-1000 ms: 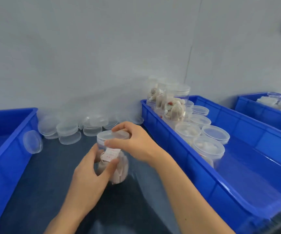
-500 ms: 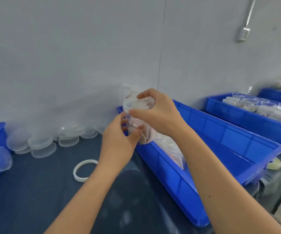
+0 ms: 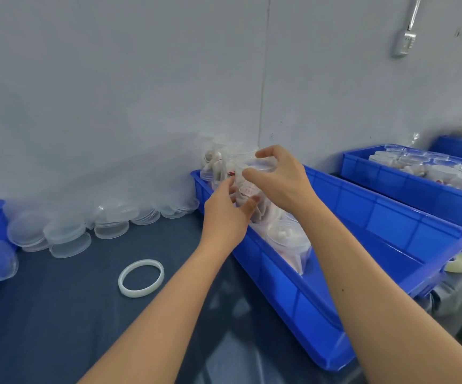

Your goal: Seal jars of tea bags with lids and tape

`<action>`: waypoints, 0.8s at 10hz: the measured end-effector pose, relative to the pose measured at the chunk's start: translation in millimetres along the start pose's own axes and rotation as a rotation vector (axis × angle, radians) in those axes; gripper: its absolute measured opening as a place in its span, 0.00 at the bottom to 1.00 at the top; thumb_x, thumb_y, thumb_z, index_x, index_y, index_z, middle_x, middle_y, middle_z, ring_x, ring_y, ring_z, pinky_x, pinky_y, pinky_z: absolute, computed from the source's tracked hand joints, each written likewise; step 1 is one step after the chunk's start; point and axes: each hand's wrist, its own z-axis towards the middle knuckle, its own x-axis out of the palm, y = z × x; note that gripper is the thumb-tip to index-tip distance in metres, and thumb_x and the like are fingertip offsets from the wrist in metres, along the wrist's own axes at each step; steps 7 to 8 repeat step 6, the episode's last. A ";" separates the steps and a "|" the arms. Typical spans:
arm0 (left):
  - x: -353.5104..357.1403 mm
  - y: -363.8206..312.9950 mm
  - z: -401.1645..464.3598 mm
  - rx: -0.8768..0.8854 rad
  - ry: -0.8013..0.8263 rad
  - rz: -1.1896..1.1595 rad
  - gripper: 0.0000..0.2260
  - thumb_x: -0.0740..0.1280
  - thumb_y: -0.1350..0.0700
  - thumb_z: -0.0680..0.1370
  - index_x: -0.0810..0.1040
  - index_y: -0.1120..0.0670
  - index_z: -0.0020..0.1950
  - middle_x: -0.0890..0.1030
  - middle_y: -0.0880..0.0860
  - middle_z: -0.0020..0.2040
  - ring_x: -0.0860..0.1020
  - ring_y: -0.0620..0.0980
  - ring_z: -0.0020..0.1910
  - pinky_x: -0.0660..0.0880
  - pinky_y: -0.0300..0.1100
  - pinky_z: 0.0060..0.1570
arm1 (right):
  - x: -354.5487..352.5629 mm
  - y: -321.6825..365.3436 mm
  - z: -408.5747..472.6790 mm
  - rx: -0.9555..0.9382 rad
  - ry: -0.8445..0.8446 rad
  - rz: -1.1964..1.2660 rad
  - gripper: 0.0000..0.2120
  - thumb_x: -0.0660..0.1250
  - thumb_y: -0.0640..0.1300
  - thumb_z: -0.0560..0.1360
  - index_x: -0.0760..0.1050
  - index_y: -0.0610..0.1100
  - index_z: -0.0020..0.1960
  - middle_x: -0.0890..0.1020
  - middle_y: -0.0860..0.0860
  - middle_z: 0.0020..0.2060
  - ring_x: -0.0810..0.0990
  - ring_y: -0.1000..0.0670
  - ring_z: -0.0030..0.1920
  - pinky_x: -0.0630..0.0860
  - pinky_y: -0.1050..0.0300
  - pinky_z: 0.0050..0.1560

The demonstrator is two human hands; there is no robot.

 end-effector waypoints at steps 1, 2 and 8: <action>3.5 -0.6 0.9 0.010 0.021 0.037 0.29 0.75 0.56 0.81 0.69 0.49 0.80 0.76 0.39 0.61 0.75 0.18 0.46 0.71 0.18 0.41 | -3.0 -4.3 3.6 0.026 -0.010 0.005 0.22 0.72 0.53 0.71 0.74 0.55 0.64 0.78 0.55 0.60 0.78 0.60 0.48 0.70 0.63 0.39; 4.5 0.6 1.2 0.006 0.039 0.069 0.30 0.75 0.58 0.81 0.68 0.48 0.80 0.76 0.41 0.65 0.78 0.31 0.56 0.73 0.21 0.44 | -3.7 -8.4 4.7 0.023 -0.027 0.015 0.20 0.72 0.53 0.72 0.73 0.56 0.63 0.77 0.53 0.62 0.77 0.59 0.51 0.69 0.63 0.41; 11.8 7.1 -8.1 0.091 0.023 0.135 0.23 0.74 0.60 0.79 0.74 0.46 0.72 0.82 0.42 0.60 0.79 0.36 0.60 0.79 0.42 0.65 | 10.1 -18.6 -0.5 -0.098 -0.184 -0.086 0.27 0.72 0.51 0.75 0.71 0.51 0.73 0.69 0.50 0.71 0.68 0.48 0.72 0.69 0.55 0.66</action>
